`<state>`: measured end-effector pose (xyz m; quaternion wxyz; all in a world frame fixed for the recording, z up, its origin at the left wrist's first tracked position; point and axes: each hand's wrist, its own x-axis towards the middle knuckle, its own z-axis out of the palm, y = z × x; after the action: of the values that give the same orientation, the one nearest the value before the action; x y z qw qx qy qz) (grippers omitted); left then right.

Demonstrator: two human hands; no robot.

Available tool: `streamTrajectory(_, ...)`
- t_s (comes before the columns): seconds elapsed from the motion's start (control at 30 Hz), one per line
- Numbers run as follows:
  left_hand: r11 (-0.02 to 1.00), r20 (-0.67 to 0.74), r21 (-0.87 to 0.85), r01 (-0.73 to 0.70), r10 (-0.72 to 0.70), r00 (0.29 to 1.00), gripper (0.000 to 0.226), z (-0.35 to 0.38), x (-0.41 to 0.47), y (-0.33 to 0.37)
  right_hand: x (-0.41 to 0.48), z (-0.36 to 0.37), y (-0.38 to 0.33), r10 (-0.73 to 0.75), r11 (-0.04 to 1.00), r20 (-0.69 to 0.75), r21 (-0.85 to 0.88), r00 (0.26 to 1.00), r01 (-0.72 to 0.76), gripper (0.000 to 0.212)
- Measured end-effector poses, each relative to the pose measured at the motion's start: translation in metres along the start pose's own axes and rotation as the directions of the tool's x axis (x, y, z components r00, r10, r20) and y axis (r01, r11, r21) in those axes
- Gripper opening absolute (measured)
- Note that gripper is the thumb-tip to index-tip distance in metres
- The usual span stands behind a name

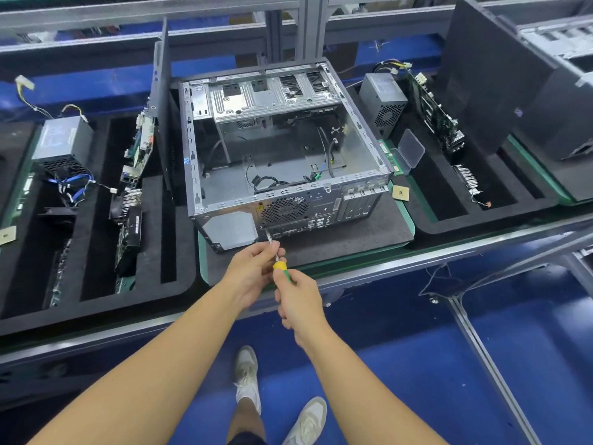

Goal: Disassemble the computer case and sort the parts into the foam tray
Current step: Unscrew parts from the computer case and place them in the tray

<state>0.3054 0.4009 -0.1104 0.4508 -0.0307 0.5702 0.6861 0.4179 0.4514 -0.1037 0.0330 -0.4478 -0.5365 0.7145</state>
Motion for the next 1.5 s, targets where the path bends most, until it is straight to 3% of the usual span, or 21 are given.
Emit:
streamTrajectory(0.1, 0.999, -0.038, -0.012, -0.048, 0.048, 0.998, 0.02, 0.001, 0.005, 0.002, -0.002, 0.004, 0.003, -0.203, 0.905, -0.094, -0.397, 0.975, 0.151, 0.028)
streamTrajectory(0.17, 0.997, -0.053, -0.021, -0.068, 0.067, 0.996, 0.024, 0.001, 0.005, 0.003, -0.003, 0.007, 0.005, -0.262, 0.859, -0.117, -0.48, 0.958, 0.176, 0.028)
streamTrajectory(0.27, 0.997, -0.052, 0.018, -0.081, 0.082, 0.995, 0.026, -0.001, 0.005, 0.003, -0.003, 0.006, 0.01, -0.274, 0.919, -0.117, -0.324, 0.954, 0.224, 0.028)
streamTrajectory(0.97, 0.996, -0.033, 0.045, -0.079, 0.081, 0.996, 0.042, -0.006, 0.008, -0.001, 0.002, 0.004, 0.015, -0.25, 0.948, -0.091, -0.226, 0.964, 0.225, 0.035)
streamTrajectory(1.03, 0.996, -0.027, 0.048, -0.081, 0.082, 0.996, 0.038, -0.006, 0.008, -0.001, 0.001, 0.004, 0.013, -0.199, 0.969, -0.064, -0.159, 0.978, 0.187, 0.036)
streamTrajectory(1.13, 0.996, -0.032, 0.044, -0.082, 0.083, 0.996, 0.029, -0.006, 0.007, 0.0, 0.002, 0.001, 0.01, -0.023, 0.995, 0.017, 0.1, 1.0, 0.021, 0.032)
streamTrajectory(1.33, 0.991, -0.095, 0.086, -0.1, 0.108, 0.99, 0.034, -0.004, 0.008, 0.0, 0.003, -0.004, 0.006, 0.104, 0.922, 0.212, 0.345, 0.972, -0.174, 0.031)
streamTrajectory(1.43, 0.988, -0.112, 0.107, -0.11, 0.122, 0.986, 0.039, -0.004, 0.009, 0.0, 0.003, -0.004, 0.007, 0.161, 0.811, 0.323, 0.495, 0.933, -0.311, 0.037)
streamTrajectory(1.5, 0.981, -0.118, 0.141, -0.131, 0.148, 0.982, 0.028, -0.003, 0.009, 0.001, 0.005, -0.006, 0.008, 0.155, 0.703, 0.422, 0.588, 0.893, -0.4, 0.035)
